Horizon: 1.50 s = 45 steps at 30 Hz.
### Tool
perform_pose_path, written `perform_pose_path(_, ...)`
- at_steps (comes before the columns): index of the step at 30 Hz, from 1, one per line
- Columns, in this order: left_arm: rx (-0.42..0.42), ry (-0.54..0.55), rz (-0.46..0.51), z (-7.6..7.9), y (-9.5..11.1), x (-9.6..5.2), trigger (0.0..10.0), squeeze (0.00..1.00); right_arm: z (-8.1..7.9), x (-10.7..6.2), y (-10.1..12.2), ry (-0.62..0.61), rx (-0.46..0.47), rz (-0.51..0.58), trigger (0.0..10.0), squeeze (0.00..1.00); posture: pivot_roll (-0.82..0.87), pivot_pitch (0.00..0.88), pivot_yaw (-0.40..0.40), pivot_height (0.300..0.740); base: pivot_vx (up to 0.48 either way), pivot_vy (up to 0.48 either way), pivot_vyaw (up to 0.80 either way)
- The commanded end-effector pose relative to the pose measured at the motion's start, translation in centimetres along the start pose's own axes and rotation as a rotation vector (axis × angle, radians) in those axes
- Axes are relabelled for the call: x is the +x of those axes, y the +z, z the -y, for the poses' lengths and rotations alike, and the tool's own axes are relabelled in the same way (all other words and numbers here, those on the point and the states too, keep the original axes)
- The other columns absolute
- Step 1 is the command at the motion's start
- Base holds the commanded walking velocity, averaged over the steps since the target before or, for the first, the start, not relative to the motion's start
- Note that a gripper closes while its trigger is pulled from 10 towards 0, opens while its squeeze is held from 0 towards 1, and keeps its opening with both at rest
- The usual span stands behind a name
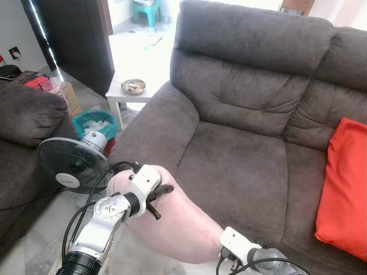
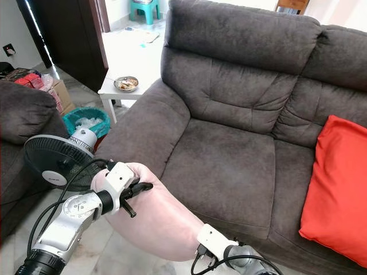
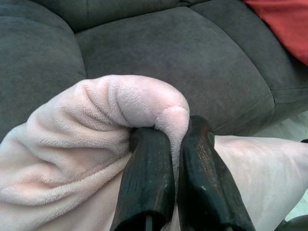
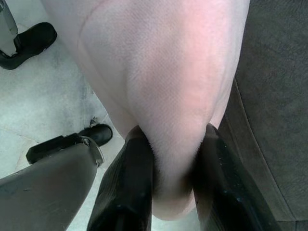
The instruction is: Move the pillow to the sofa from floor
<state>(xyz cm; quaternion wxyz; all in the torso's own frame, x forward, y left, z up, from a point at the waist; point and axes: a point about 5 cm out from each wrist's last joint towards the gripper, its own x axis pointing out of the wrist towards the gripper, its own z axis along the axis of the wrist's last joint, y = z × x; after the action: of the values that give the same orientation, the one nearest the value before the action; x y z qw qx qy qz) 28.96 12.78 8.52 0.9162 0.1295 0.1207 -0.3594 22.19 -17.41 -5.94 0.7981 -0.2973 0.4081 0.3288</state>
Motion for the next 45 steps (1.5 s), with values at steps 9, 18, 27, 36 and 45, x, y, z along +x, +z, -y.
perform_pose_path(9,0.042,0.028,0.098,-0.6,2.2,0.1,10.0,0.0,0.0,-0.2,-0.8,-0.004,0.033,-0.016,0.0,0.0,0.18,0.034,-0.09,0.74,0.0,0.0,0.0)
perform_pose_path(18,0.064,0.03,0.073,-0.4,1.7,0.2,10.0,0.0,0.4,-0.3,-0.5,-0.022,0.067,0.016,0.0,0.0,0.17,0.038,-0.093,0.74,0.0,0.0,0.0)
perform_pose_path(27,0.096,0.189,0.029,-1.1,0.1,0.3,10.0,0.0,3.0,-0.9,1.5,-0.106,0.287,0.18,10.0,0.0,0.16,0.045,-0.097,0.74,0.0,0.0,0.0)
perform_pose_path(36,0.075,0.509,0.068,-2.4,-0.1,0.2,10.0,0.0,7.2,-3.0,5.7,-0.305,0.556,0.539,10.0,0.0,0.16,0.046,-0.107,0.74,0.0,0.0,0.0)
perform_pose_path(45,0.192,0.593,0.241,-1.6,2.8,0.3,10.0,0.0,8.0,-6.2,9.6,-0.411,0.624,0.84,10.0,0.0,0.14,0.04,-0.109,0.74,0.0,0.0,0.0)
